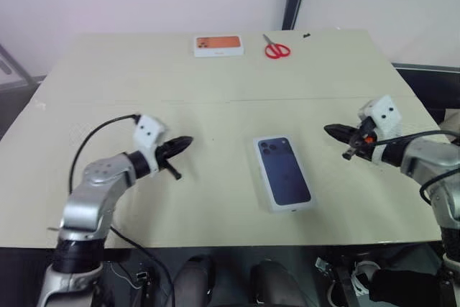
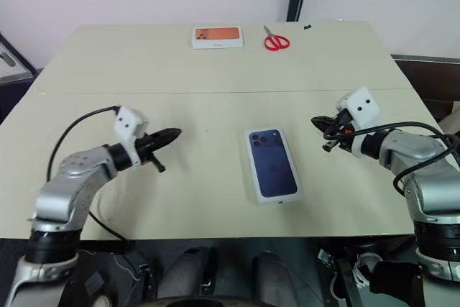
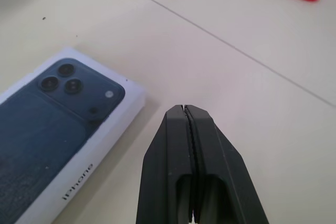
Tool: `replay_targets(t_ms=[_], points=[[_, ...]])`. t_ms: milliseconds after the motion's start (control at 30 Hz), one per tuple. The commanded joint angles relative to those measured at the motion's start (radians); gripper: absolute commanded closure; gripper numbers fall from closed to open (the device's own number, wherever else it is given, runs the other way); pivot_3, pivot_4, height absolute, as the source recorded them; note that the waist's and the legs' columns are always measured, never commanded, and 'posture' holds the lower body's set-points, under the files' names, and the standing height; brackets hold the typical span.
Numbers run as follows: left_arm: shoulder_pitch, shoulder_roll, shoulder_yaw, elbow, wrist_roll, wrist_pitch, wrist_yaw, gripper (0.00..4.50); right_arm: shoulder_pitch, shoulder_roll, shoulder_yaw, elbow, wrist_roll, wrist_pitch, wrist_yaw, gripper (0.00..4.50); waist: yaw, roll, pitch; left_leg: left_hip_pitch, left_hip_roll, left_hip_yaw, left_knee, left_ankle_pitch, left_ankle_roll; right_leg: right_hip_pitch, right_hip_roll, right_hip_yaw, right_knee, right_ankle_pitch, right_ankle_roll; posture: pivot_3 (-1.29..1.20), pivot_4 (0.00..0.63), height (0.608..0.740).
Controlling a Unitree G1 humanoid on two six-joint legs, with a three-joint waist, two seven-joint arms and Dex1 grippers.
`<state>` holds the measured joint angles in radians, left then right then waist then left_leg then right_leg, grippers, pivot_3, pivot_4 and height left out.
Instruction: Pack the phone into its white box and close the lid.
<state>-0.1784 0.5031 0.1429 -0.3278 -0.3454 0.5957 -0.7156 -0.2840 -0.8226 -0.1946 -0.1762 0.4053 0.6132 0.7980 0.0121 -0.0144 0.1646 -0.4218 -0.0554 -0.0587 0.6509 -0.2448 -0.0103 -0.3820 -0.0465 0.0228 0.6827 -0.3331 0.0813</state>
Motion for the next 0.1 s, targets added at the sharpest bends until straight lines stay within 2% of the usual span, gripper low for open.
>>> replay_targets(t_ms=[33,100], points=[[0.040,0.018,0.044,-0.077,-0.024,-0.031,0.017,4.50,-0.023,0.003,0.003,0.021,0.007,-0.061,0.046,4.47,0.001,0.000,0.000,0.000,0.000,0.000,0.000,0.000,0.000,0.000,0.000,0.000,0.000,0.000,0.000,0.00,0.150,0.740],[0.075,0.014,0.061,-0.090,-0.026,-0.036,0.038,4.50,-0.043,0.009,0.029,0.045,0.010,-0.069,0.072,4.47,0.000,0.000,0.000,0.000,0.000,0.000,0.000,0.000,0.000,0.000,0.000,0.000,0.000,0.000,0.000,0.00,0.150,0.740]])
